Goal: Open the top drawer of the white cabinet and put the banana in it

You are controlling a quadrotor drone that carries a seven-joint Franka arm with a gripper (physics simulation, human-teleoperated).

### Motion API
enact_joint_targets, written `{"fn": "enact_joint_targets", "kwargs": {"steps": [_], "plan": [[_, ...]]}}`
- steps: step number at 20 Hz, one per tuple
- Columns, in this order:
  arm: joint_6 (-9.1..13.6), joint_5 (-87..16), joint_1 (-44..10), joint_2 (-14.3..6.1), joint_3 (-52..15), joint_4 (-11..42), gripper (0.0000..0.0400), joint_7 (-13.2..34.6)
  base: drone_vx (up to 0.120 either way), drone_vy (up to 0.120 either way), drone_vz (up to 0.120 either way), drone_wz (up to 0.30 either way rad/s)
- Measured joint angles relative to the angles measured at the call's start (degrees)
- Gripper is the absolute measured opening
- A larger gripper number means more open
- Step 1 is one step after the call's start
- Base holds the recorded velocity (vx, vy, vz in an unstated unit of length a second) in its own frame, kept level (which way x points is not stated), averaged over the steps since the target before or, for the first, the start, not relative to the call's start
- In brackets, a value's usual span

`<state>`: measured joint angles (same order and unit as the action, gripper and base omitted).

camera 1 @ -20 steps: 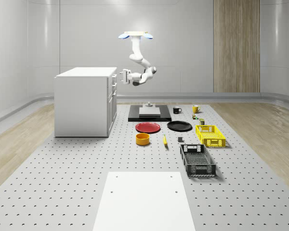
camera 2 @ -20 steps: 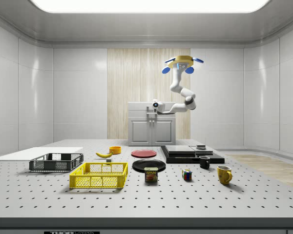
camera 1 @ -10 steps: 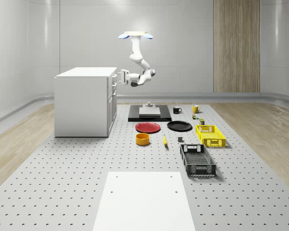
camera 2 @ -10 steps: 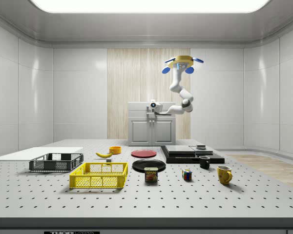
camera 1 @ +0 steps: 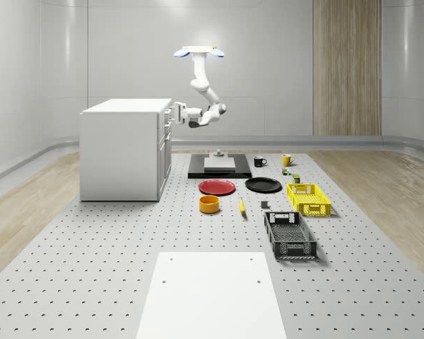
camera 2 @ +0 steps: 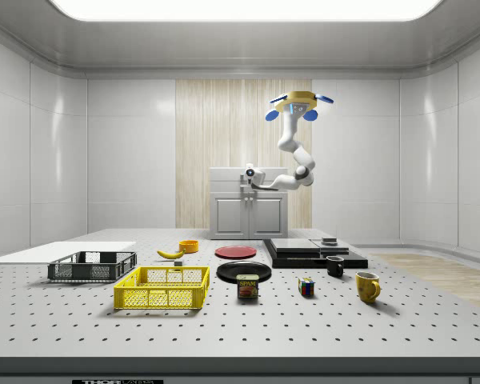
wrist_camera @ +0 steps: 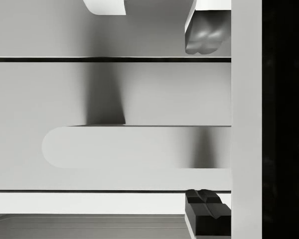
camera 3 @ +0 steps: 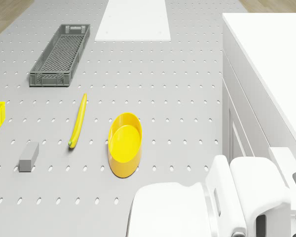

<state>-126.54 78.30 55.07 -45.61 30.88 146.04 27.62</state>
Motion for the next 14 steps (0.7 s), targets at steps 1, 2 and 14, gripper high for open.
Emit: {"fn": "enact_joint_targets", "kwargs": {"steps": [1, 2, 14], "plan": [[0.04, 0.45, -0.09, 0.36, -0.30, -0.13, 0.0400, -0.21, 0.000, 0.000, 0.000, 0.000], [0.04, 0.96, -0.16, 0.76, -0.63, -0.27, 0.0400, -0.43, 0.000, 0.000, 0.000, 0.000], [1.50, 5.27, -2.60, 4.10, -3.87, -0.75, 0.0400, -2.77, 0.000, 0.000, 0.000, 0.000]]}}
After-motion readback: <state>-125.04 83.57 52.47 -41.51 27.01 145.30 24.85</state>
